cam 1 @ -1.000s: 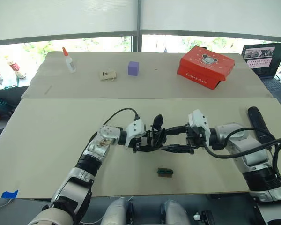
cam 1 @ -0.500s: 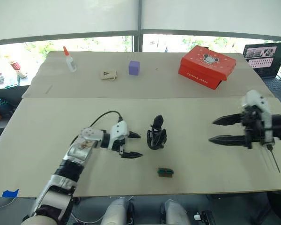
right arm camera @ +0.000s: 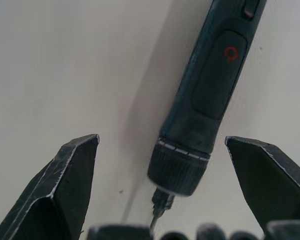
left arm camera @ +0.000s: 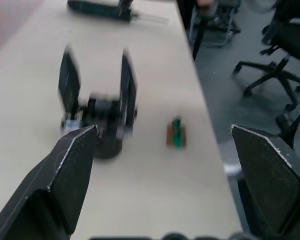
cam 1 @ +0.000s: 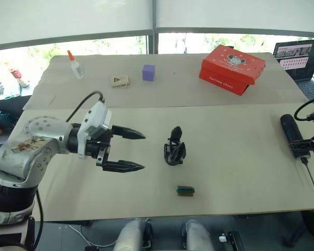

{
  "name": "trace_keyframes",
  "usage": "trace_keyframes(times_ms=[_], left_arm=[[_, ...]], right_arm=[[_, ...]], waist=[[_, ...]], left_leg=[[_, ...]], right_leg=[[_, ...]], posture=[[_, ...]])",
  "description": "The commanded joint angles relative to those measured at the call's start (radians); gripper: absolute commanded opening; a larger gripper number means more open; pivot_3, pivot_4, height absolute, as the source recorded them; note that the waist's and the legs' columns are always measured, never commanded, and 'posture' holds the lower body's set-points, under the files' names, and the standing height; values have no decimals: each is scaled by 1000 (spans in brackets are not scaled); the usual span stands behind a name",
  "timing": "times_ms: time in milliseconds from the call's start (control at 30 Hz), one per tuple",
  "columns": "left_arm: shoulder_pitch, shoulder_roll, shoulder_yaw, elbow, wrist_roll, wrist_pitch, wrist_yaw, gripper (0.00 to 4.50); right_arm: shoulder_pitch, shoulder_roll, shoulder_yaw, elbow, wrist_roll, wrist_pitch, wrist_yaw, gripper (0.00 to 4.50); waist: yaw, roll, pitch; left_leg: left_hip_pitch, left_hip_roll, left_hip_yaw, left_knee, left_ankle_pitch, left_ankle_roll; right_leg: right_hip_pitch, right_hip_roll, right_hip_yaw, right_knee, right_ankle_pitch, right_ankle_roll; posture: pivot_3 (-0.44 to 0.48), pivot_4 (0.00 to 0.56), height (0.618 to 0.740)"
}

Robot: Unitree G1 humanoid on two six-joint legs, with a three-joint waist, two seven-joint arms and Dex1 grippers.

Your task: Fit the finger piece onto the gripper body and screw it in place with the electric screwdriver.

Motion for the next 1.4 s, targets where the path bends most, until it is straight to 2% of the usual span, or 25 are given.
trace_keyframes(times_ms=[33,233,367,500,567,633,667,800,867,1000,1133,1167,1300,1333,1400], left_arm=[[-89,-6,67,-58,-120,72,97,4500],[-169,2,59,-99,-201,107,169,4500],[-187,19,45,-94,-204,101,169,4500],[-199,36,22,-79,-172,77,153,4500],[-196,46,6,-60,-144,60,143,4500],[-188,57,-7,-42,-119,38,121,4500],[-187,60,-15,-33,-106,24,108,4500],[-215,55,-36,-13,-104,12,73,4500],[-226,52,-49,-9,-100,6,58,4500],[-231,47,-77,-5,-85,-16,22,4500],[-245,42,-103,16,-41,-52,9,4500],[-251,36,-106,23,-33,-56,11,4500],[-258,29,-108,18,-33,-56,4,4500],[-257,29,-108,16,-32,-56,2,4500],[-257,27,-108,16,-29,-57,3,4500]], right_arm=[[-104,45,6,171,-73,-28,-49,4467],[-159,121,2,344,-143,-123,-160,4467],[-181,155,-20,390,-141,-125,-156,4467],[-181,157,-32,393,-140,-171,-35,3316],[-158,128,-18,372,-161,-267,42,2584],[-162,111,-20,358,-163,-284,130,1924],[-177,109,-30,345,-150,-277,183,1813],[-176,94,-20,226,-130,-309,430,1814],[-147,93,-19,153,-128,-326,486,1814],[-45,86,7,47,-179,-492,457,1814],[-32,96,28,59,-219,-475,426,1814],[-45,99,34,67,-225,-466,437,2884],[-126,102,85,109,-284,-428,495,4269],[-147,106,101,124,-303,-416,504,4483],[-198,131,131,168,-343,-356,491,4483]], waist=[[-1,-1,1],[1,-1,1],[-2,-1,1],[-2,-1,1],[-3,-1,1],[-4,-1,1],[-5,1,2],[-6,4,4],[-6,5,5],[5,5,5],[14,6,6],[13,6,6],[4,6,6],[1,6,6],[-1,6,6]], left_leg=[[0,1,0,-1,1,-1],[1,0,0,-3,2,-2],[1,0,0,-3,2,-3],[1,0,0,-3,2,-3],[1,0,0,-3,2,-3],[1,0,0,-3,2,-3],[2,0,1,-3,2,-3],[1,0,2,-3,2,-3],[1,0,2,-3,2,-3],[1,0,1,-4,2,-3],[0,-1,1,-1,2,-3],[0,-1,1,0,2,-3],[1,0,1,1,2,-3],[1,0,1,1,2,-3],[1,0,1,0,2,-3]], right_leg=[[0,2,0,-1,0,0],[0,3,0,-1,0,0],[1,3,1,-1,0,0],[1,4,0,-1,0,0],[1,4,0,-1,0,0],[1,4,1,-1,0,0],[1,5,1,-1,0,0],[0,5,2,-1,0,0],[0,5,3,-1,0,0],[0,5,1,0,0,0],[0,4,2,0,0,0],[0,4,3,0,0,0],[1,5,2,1,0,0],[0,5,2,0,0,0],[0,5,2,0,0,0]], posture=[[0,150,740],[0,150,740],[0,150,740],[0,150,740],[0,150,740],[0,150,740],[0,150,740],[0,150,740],[0,150,740],[0,150,740],[0,150,740],[0,150,740],[0,150,740],[0,150,740],[0,150,740]])
